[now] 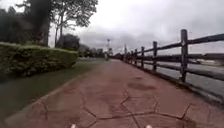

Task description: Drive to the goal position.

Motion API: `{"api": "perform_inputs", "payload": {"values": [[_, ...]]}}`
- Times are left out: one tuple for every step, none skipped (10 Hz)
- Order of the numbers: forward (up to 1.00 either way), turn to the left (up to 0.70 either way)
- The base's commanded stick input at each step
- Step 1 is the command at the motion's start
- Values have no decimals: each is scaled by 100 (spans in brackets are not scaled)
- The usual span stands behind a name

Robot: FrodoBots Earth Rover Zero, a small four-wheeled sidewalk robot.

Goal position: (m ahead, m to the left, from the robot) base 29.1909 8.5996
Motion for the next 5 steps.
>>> {"api": "perform_inputs", "payload": {"values": [[84,-33],[84,-10],[84,0],[84,0],[84,0]]}}
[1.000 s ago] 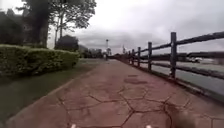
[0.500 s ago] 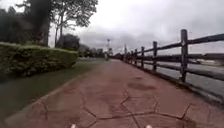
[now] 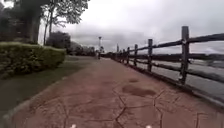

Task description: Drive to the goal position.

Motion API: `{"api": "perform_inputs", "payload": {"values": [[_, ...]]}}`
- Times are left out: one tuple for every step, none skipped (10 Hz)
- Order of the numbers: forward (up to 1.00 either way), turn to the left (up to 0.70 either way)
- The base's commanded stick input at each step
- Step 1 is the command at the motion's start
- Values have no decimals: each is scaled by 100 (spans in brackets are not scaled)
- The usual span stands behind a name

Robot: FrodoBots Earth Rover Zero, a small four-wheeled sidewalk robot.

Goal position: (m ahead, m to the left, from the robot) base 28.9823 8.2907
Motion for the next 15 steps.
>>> {"api": "perform_inputs", "payload": {"values": [[84,0],[84,0],[84,0],[84,0],[84,0],[84,0],[84,0],[84,0],[84,0],[84,0],[84,0],[84,0],[84,0],[84,0],[84,0]]}}
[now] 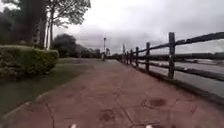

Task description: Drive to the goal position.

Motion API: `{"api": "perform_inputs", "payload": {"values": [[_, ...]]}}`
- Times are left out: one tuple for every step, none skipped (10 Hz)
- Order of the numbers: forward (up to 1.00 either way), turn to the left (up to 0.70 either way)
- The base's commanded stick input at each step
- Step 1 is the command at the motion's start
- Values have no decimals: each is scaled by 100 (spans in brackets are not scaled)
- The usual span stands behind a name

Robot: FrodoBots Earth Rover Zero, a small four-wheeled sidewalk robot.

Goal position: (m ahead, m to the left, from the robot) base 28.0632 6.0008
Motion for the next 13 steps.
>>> {"api": "perform_inputs", "payload": {"values": [[84,0],[84,0],[84,0],[84,0],[84,0],[84,0],[84,-3],[84,-27],[84,-33],[84,-33],[84,-33],[84,-24],[84,-2]]}}
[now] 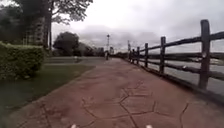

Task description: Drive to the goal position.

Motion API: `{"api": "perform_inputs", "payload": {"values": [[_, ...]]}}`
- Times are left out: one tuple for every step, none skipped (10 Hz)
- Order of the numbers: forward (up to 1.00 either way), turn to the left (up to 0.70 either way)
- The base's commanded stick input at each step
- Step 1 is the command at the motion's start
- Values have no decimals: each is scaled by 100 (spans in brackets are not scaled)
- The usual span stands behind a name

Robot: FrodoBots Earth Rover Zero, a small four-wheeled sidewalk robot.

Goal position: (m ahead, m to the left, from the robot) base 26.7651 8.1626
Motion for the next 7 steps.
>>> {"api": "perform_inputs", "payload": {"values": [[84,0],[84,0],[84,0],[84,0],[84,0],[84,0],[84,0]]}}
